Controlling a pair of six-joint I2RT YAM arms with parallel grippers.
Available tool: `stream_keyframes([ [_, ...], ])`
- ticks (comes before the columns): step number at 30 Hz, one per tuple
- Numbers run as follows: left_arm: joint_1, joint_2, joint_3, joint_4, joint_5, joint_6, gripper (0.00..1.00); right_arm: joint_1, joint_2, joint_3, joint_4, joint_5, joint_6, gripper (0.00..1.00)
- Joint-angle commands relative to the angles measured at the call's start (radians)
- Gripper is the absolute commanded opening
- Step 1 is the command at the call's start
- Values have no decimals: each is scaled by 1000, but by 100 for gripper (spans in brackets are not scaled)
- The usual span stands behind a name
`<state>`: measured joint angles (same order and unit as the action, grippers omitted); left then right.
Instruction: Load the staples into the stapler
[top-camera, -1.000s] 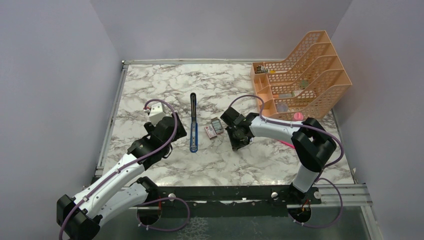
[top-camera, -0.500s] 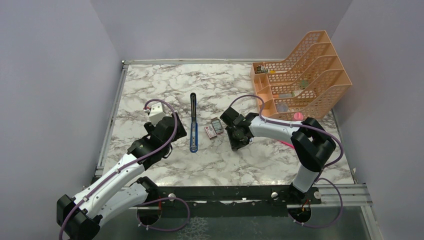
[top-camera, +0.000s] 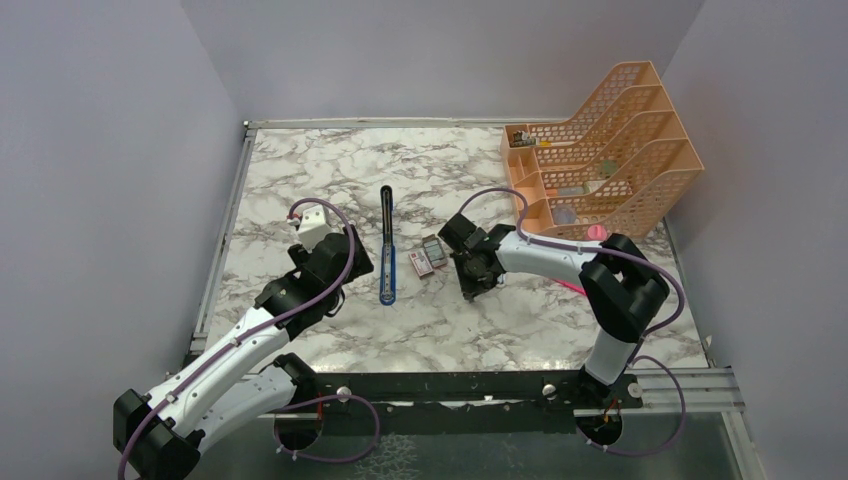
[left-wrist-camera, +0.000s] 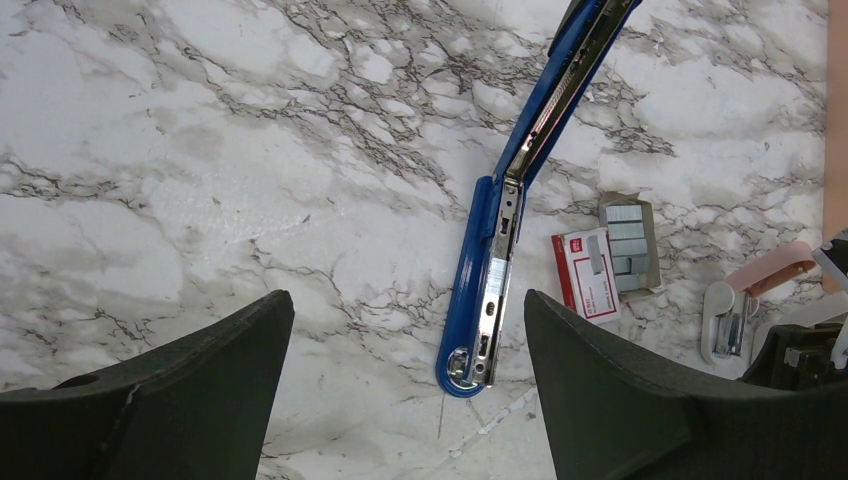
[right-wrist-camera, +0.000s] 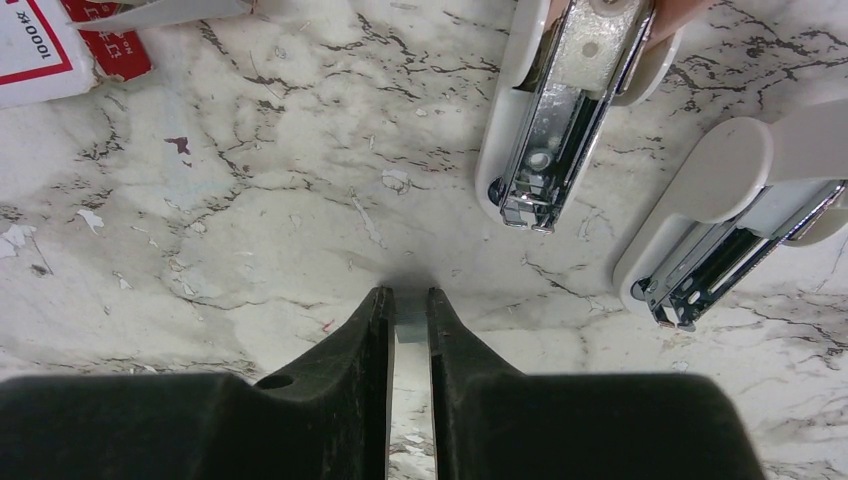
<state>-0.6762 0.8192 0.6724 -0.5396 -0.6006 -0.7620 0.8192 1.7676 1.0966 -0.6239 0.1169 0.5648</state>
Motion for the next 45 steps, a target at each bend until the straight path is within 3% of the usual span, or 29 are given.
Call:
stream_keyframes([
  [1, 3, -12, -11, 18, -14, -3, 86, 5, 21, -4, -5, 41, 4, 19],
  [18, 2, 3, 1, 18, -6, -2, 86, -16, -132, 34, 101, 269, 60, 21],
  [45, 4, 27, 7, 20, -6, -3, 86, -89, -37, 30, 201, 276, 60, 21],
])
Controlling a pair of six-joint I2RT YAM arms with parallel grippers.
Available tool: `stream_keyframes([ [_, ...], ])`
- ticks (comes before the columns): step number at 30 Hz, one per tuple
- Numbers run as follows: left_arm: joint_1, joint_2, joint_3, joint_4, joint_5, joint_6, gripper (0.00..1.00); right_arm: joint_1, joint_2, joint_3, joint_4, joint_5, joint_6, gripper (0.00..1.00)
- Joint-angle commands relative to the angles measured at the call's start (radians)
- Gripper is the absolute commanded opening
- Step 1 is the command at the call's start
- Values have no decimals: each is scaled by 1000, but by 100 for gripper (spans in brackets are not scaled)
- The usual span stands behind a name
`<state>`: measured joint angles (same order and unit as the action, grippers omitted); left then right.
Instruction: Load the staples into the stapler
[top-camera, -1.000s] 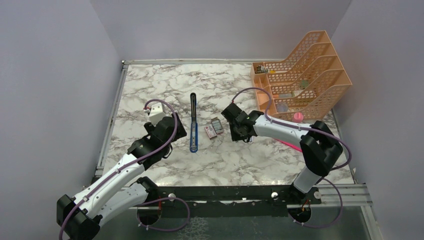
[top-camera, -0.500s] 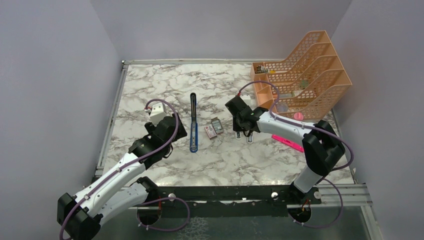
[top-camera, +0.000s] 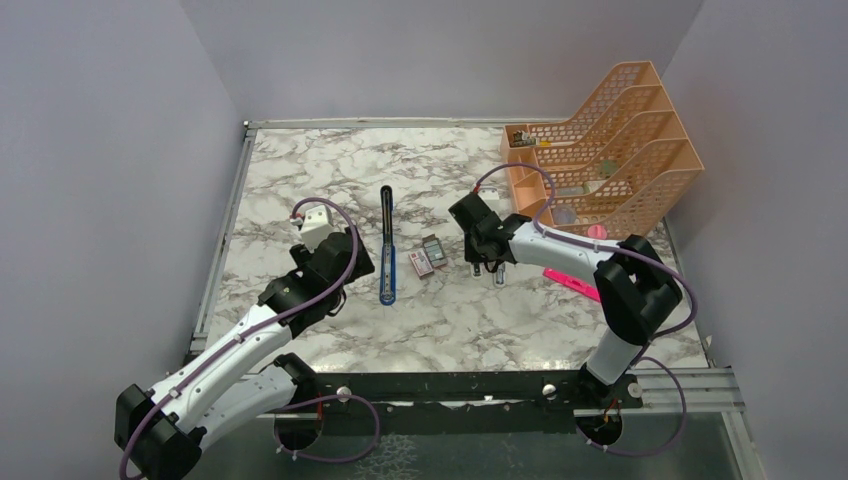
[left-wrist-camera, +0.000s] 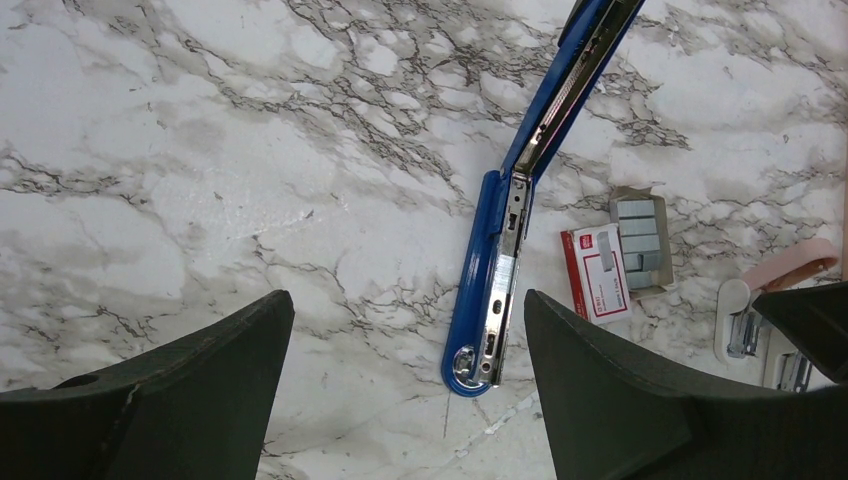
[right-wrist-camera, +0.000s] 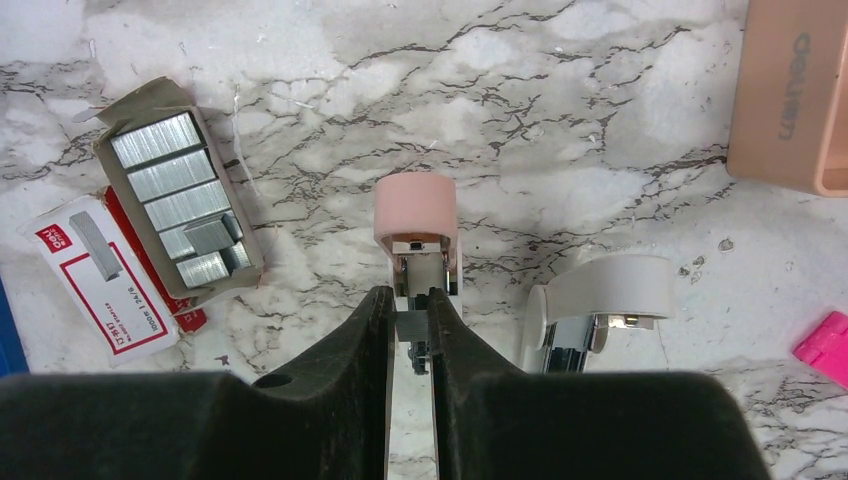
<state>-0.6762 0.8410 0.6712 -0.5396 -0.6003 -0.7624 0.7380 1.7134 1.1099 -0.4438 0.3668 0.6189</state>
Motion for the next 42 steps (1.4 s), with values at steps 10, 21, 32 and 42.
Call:
stream_keyframes([
  [10, 3, 2, 7, 18, -6, -3, 86, -15, 30, 10, 11, 14, 16, 21],
  [21, 4, 1, 7, 19, -4, -4, 86, -20, 30, -3, 22, -15, 18, 21],
  [32, 3, 2, 5, 18, -3, -5, 86, -21, 26, -22, 21, -16, 25, 21],
  [42, 3, 1, 4, 19, -1, -6, 86, -22, 14, -16, 23, -19, 20, 21],
])
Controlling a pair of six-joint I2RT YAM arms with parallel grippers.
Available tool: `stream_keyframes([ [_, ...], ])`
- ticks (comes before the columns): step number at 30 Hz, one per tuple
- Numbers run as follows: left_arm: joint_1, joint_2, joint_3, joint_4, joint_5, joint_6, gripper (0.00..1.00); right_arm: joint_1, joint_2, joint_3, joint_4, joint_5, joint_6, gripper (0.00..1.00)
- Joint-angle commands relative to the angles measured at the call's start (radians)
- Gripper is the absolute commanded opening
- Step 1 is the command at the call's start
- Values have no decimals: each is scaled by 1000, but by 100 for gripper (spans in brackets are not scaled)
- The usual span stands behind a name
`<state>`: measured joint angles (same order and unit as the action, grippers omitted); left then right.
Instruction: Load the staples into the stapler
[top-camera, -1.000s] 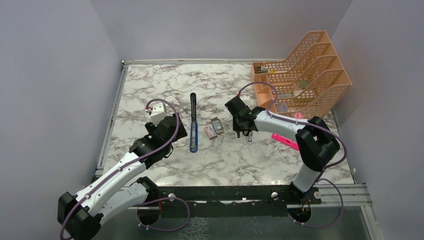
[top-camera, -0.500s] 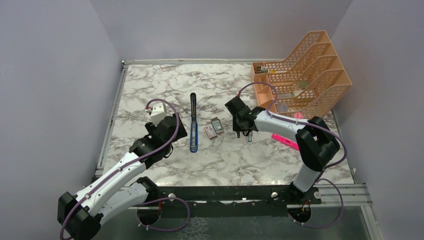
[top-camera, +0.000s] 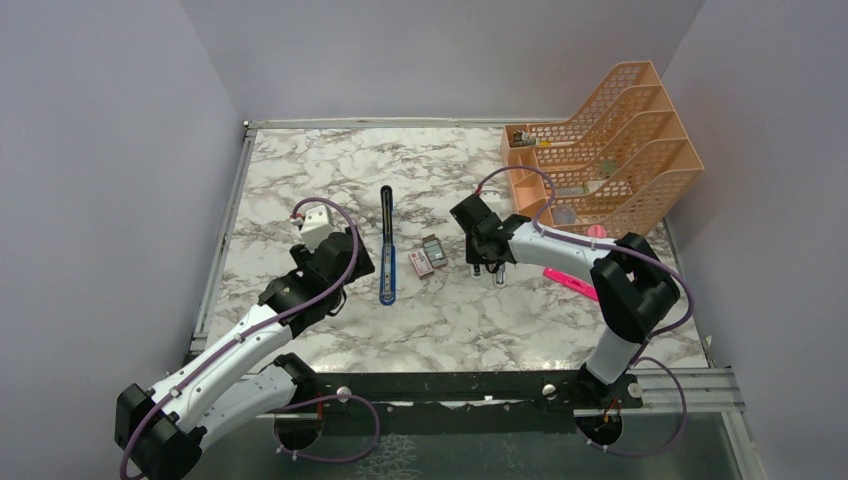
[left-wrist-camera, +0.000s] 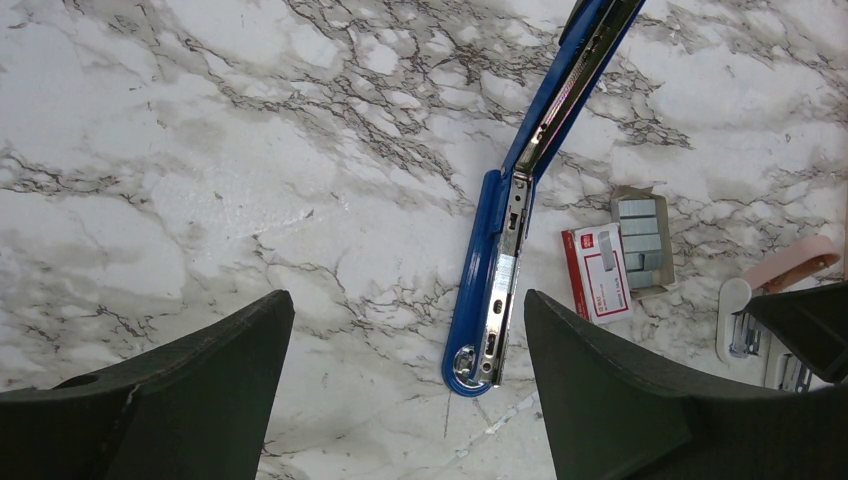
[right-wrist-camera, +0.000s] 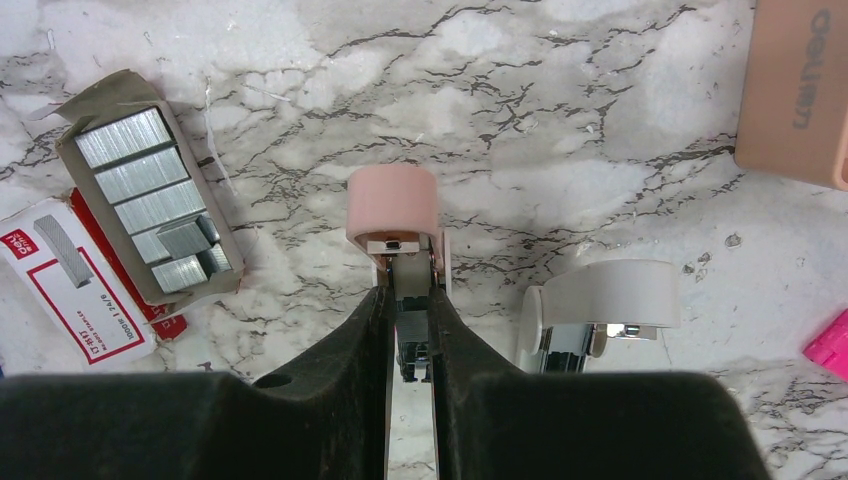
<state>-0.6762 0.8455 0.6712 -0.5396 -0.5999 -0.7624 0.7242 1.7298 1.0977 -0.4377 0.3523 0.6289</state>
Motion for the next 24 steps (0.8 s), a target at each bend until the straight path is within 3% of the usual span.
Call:
stream_keyframes([
  [1, 3, -3, 4, 19, -1, -5, 86, -9, -3, -4, 15, -7, 11, 21],
  [17, 4, -3, 1, 19, 2, -9, 86, -9, -45, -83, 9, -49, 38, 21],
  [24, 4, 0, 6, 20, 5, -12, 86, -9, -69, -72, 5, -62, 29, 28],
])
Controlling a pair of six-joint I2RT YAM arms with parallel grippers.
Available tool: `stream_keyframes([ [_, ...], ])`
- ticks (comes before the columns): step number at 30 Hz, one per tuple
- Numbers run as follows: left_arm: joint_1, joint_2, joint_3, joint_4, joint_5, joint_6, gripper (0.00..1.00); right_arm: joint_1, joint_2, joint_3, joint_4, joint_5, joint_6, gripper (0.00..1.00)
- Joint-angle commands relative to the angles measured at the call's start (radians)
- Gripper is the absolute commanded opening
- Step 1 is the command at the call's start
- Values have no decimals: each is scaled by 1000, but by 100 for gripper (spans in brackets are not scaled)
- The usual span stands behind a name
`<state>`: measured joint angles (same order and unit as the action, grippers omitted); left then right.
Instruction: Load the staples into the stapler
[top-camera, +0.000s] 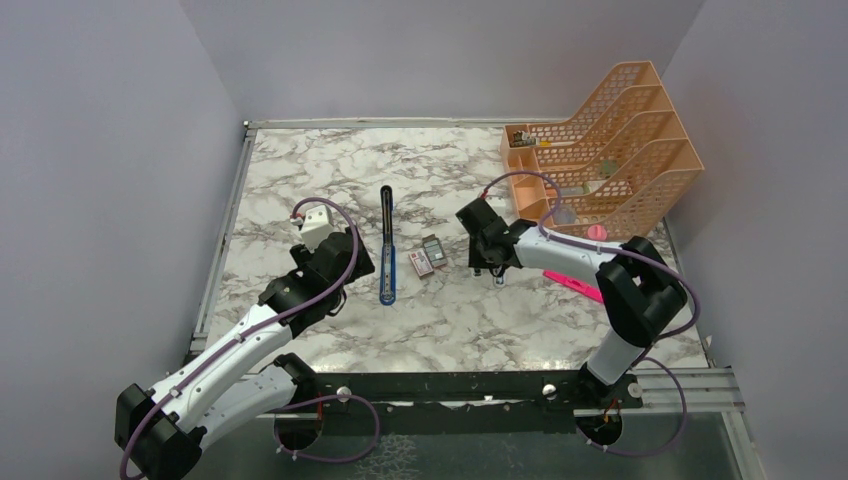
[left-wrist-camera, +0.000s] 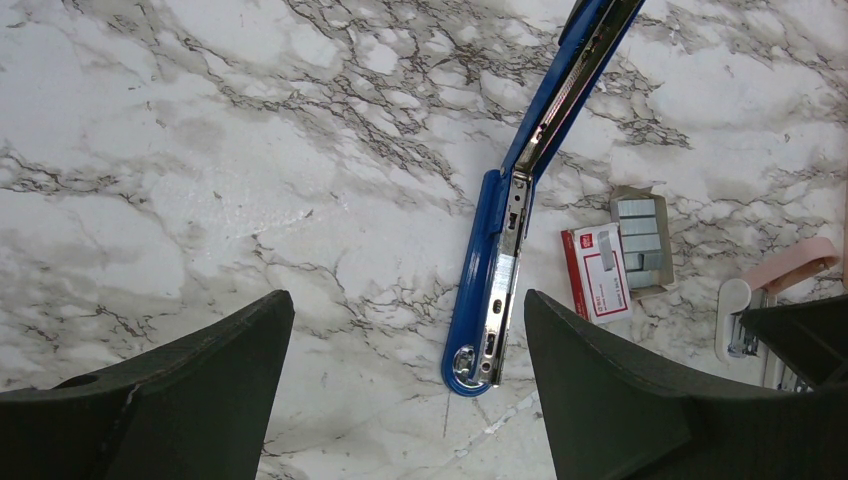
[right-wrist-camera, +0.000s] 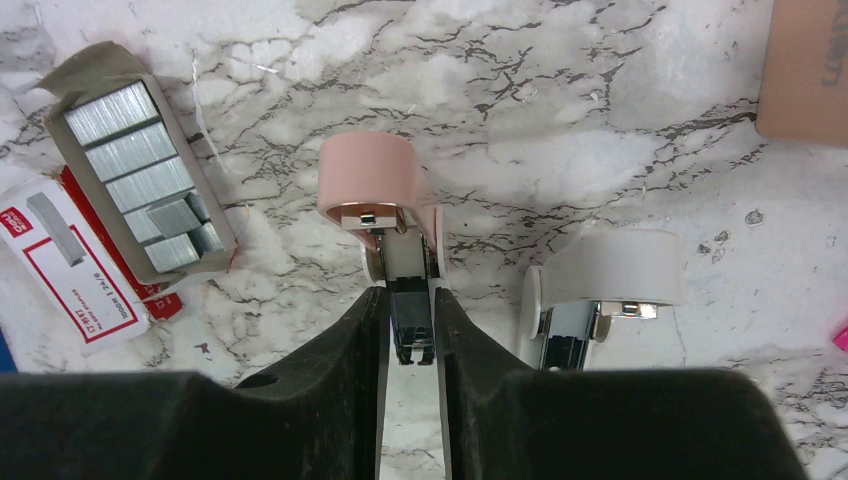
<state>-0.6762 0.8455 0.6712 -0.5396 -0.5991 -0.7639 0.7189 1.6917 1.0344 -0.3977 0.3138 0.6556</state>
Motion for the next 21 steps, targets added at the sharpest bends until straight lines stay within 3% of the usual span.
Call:
stream_keyframes([
  [1, 3, 1, 7, 20, 4, -11, 86, -4, -38, -2, -39, -23, -2, 30],
  [10, 2, 0, 11, 20, 4, -9, 86, -3, -64, 93, -61, -8, -65, 38],
  [17, 3, 1, 13, 20, 1, -9, 86, -3, -25, 146, -53, -53, -149, 27],
  [21, 4, 1, 10, 20, 1, -10, 86, 0, -4, 151, -26, -140, -208, 27],
])
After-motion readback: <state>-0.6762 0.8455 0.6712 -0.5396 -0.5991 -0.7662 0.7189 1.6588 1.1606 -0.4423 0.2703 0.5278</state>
